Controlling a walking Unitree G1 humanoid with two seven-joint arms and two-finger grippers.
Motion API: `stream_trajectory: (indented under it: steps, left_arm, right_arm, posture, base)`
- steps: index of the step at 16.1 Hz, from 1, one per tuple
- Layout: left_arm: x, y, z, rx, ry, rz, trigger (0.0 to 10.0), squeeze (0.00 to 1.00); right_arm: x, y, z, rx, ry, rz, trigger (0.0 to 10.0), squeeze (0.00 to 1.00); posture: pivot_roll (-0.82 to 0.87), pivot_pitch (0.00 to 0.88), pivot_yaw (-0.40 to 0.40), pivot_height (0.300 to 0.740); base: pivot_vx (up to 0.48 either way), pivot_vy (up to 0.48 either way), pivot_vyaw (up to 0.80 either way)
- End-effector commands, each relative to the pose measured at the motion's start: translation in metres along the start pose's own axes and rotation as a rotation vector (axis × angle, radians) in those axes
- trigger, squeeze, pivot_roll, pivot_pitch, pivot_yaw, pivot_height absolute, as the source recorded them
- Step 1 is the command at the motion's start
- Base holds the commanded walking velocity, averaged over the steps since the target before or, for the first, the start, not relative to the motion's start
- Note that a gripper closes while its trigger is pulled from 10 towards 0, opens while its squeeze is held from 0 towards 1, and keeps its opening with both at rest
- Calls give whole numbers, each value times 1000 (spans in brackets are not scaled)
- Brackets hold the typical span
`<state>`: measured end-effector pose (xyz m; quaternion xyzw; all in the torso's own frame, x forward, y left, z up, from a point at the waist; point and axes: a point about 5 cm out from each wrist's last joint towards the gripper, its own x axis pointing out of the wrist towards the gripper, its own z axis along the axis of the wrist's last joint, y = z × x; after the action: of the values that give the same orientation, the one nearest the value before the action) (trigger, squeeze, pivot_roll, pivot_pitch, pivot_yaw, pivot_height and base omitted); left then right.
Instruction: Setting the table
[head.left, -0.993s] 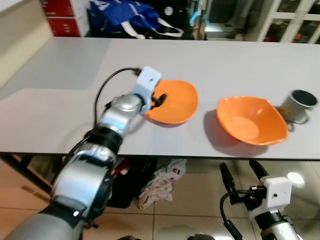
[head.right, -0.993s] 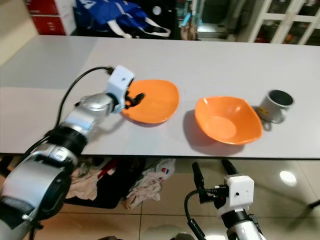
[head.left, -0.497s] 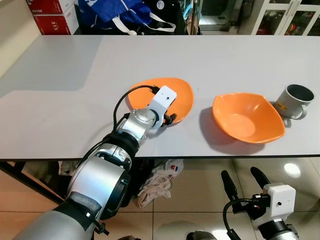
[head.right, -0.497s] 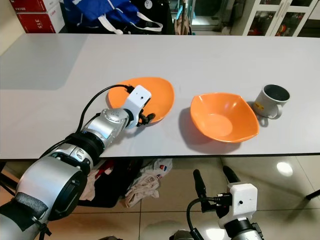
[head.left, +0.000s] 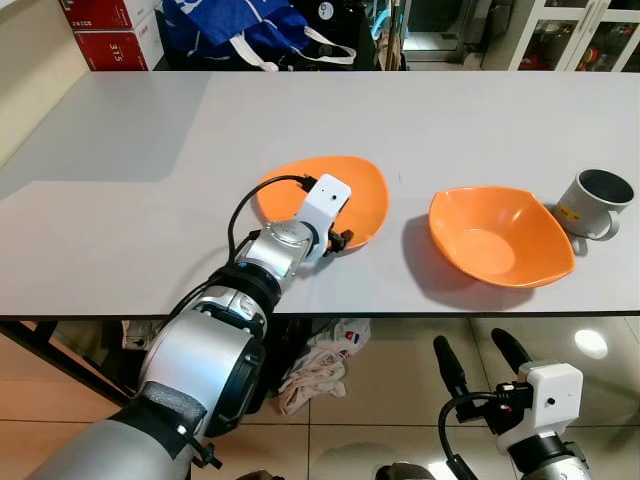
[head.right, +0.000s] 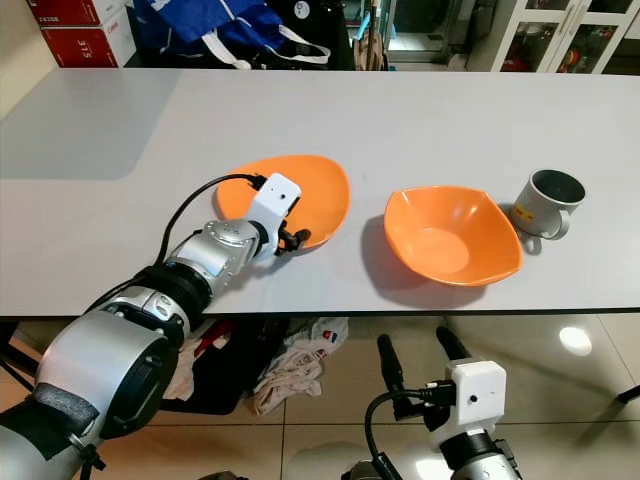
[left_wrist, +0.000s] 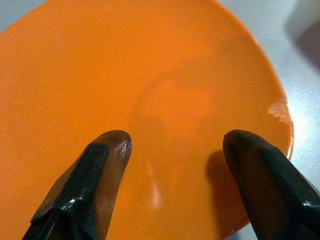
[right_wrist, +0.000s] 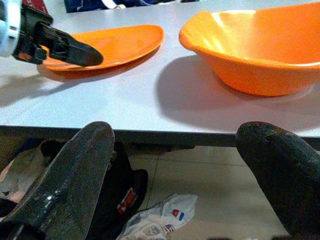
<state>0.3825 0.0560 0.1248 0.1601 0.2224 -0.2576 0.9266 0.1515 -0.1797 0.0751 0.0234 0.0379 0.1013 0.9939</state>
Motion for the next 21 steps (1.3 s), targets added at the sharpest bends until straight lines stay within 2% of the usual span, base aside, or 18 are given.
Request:
stream_trajectory:
  steps: [1, 4, 8, 12, 14, 15, 17, 21]
  left_arm:
    - [1, -4, -10, -19, 60, -18, 10000, 0]
    - [5, -21, -6, -37, 53, -87, 10000, 0]
    - [6, -35, 5, -38, 8, -152, 10000, 0]
    - [7, -42, 12, -30, -23, -177, 10000, 0]
    - [7, -40, 13, -26, -37, -159, 10000, 0]
    - [6, -31, 20, 38, -81, -104, 10000, 0]
    - [4, -25, 25, 55, -114, -65, 10000, 0]
    - [-1, -3, 20, 58, -92, -26, 10000, 0]
  right_arm:
    - [0, 0, 4, -6, -7, -1, 10000, 0]
    - [2, 4, 8, -6, -7, 6, 10000, 0]
    - [4, 7, 10, -8, -6, 13, 10000, 0]
    - [5, 11, 14, -8, -8, 20, 10000, 0]
    - [6, 13, 17, -10, -11, 23, 10000, 0]
    - [6, 14, 18, -12, -12, 25, 10000, 0]
    - [5, 15, 19, -12, -12, 26, 10000, 0]
    - [4, 16, 22, -10, -7, 26, 10000, 0]
  posture:
    - [-244, 45, 61, 727]
    - [-247, 44, 67, 727]
    - [-245, 39, 69, 727]
    - [-244, 36, 71, 727]
    - [-244, 36, 71, 727]
    - [-246, 35, 73, 727]
    - [-246, 35, 72, 727]
    - [-245, 38, 72, 727]
  base:
    - [0, 0, 0]
    - [0, 0, 0]
    - [0, 0, 0]
    - [0, 0, 0]
    - [0, 0, 0]
    - [0, 0, 0]
    - [0, 0, 0]
    - [0, 0, 0]
